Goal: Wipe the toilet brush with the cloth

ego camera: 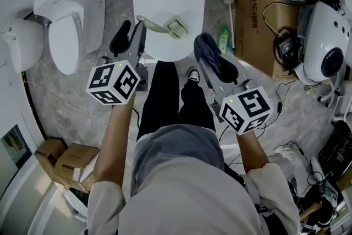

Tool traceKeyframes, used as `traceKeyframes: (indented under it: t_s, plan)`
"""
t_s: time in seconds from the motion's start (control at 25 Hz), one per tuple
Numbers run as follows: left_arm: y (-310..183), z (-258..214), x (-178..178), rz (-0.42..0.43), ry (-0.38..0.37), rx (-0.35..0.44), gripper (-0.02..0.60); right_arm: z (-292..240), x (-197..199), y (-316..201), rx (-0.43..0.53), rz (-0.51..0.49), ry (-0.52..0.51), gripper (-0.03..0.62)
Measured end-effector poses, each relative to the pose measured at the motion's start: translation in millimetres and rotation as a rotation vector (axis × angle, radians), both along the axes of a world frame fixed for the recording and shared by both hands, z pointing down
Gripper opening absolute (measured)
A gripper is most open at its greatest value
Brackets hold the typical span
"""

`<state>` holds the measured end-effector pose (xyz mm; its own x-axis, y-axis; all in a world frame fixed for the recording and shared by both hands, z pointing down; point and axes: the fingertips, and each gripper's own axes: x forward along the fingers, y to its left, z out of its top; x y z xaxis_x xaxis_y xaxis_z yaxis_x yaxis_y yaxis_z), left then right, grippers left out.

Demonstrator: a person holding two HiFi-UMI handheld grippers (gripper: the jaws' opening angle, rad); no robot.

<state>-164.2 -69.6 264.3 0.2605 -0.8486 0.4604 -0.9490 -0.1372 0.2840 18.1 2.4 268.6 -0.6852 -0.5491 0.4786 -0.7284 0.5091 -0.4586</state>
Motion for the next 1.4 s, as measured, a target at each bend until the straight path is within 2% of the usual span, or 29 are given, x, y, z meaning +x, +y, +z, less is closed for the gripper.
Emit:
traceKeyframes:
  t_s: [0.28,0.6,1.08,1.4]
  plan:
    - [-14,30,-10,-0.004,0.050,-0.042,0.000,20,-12,-15,-0.035,0.017,0.010,0.092]
    - [-24,54,-12,0.031,0.127,-0.073,0.000,47,-30,-32,-0.068,0.027,0.031,0.092]
    - [-27,60,-8,0.067,0.191,-0.052,0.000,87,-45,-53,-0.116,0.045,0.046,0.092]
    - [-28,61,-7,0.057,0.208,-0.043,0.000,120,-50,-68,-0.153,0.046,0.050,0.092]
